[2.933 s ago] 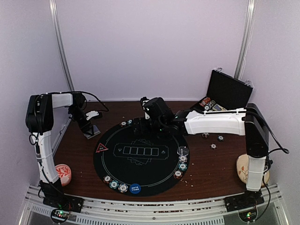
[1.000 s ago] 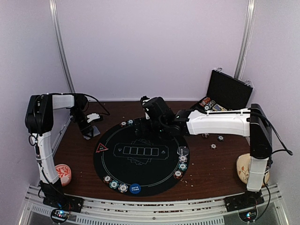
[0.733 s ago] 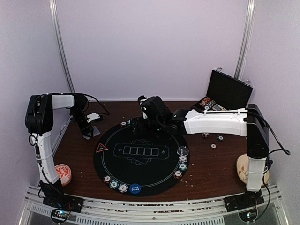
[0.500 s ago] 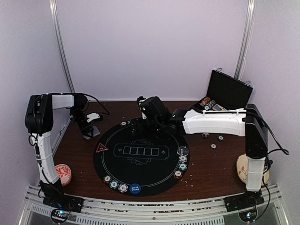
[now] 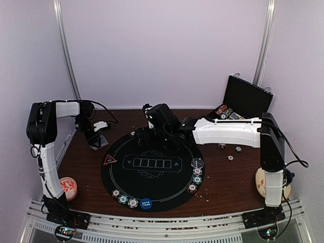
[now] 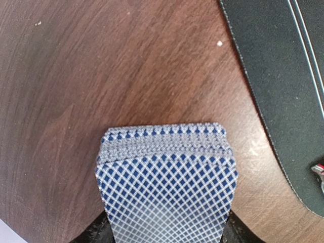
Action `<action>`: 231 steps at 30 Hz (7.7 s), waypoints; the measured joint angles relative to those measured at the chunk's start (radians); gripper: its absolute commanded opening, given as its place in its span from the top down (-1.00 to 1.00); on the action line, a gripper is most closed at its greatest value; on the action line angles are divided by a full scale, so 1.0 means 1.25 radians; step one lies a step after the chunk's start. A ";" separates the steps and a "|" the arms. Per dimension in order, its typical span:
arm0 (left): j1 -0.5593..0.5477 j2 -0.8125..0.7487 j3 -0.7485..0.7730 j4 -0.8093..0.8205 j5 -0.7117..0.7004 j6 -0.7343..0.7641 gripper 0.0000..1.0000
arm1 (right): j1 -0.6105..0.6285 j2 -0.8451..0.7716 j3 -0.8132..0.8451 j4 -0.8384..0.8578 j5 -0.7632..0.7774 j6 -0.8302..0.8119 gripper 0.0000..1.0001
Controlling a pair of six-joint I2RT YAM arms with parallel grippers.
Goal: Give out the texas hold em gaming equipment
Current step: Pick up the poker card from the corner of the board, then pass from the left arm to the right, then adjust the poker card on the poker table mat, then pass from the right arm to the left
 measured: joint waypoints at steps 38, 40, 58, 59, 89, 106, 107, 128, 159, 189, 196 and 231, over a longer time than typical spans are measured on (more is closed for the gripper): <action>-0.157 -0.315 -0.227 -0.005 0.098 0.048 1.00 | -0.058 0.264 0.012 0.488 -0.400 0.484 -0.75; -0.165 -0.325 -0.234 -0.005 0.096 0.049 1.00 | -0.058 0.280 0.007 0.517 -0.416 0.507 -0.73; -0.255 -0.350 -0.277 -0.022 0.070 0.048 1.00 | -0.058 0.348 0.027 0.616 -0.523 0.582 -0.61; -0.259 -0.350 -0.277 -0.022 0.070 0.048 1.00 | -0.057 0.355 0.038 0.617 -0.529 0.583 -0.61; -0.292 -0.350 -0.286 -0.021 0.055 0.039 0.34 | -0.040 0.439 0.139 0.613 -0.620 0.605 0.78; -0.274 -0.425 -0.310 0.005 0.117 0.020 -0.96 | -0.052 0.423 0.027 0.678 -0.636 0.623 1.00; -0.263 -0.432 -0.308 0.005 0.134 0.015 -0.96 | -0.054 0.410 0.011 0.677 -0.636 0.621 1.00; 0.010 -0.557 -0.467 0.275 0.281 -0.282 -0.96 | -0.084 0.076 0.284 -0.284 -0.334 0.039 1.00; 0.010 -0.663 -0.561 0.391 0.211 -0.381 -0.96 | 0.019 0.192 0.267 -0.570 -0.053 -0.135 0.83; 0.010 -0.663 -0.569 0.408 0.199 -0.386 -0.96 | 0.008 0.195 0.246 -0.541 -0.086 -0.117 0.55; 0.010 -0.663 -0.569 0.408 0.199 -0.386 -0.96 | 0.007 0.195 0.248 -0.547 -0.082 -0.106 0.95; -0.069 -0.766 -0.719 0.568 0.662 -0.154 -0.96 | -0.034 -0.130 -0.313 0.269 -0.272 0.266 1.00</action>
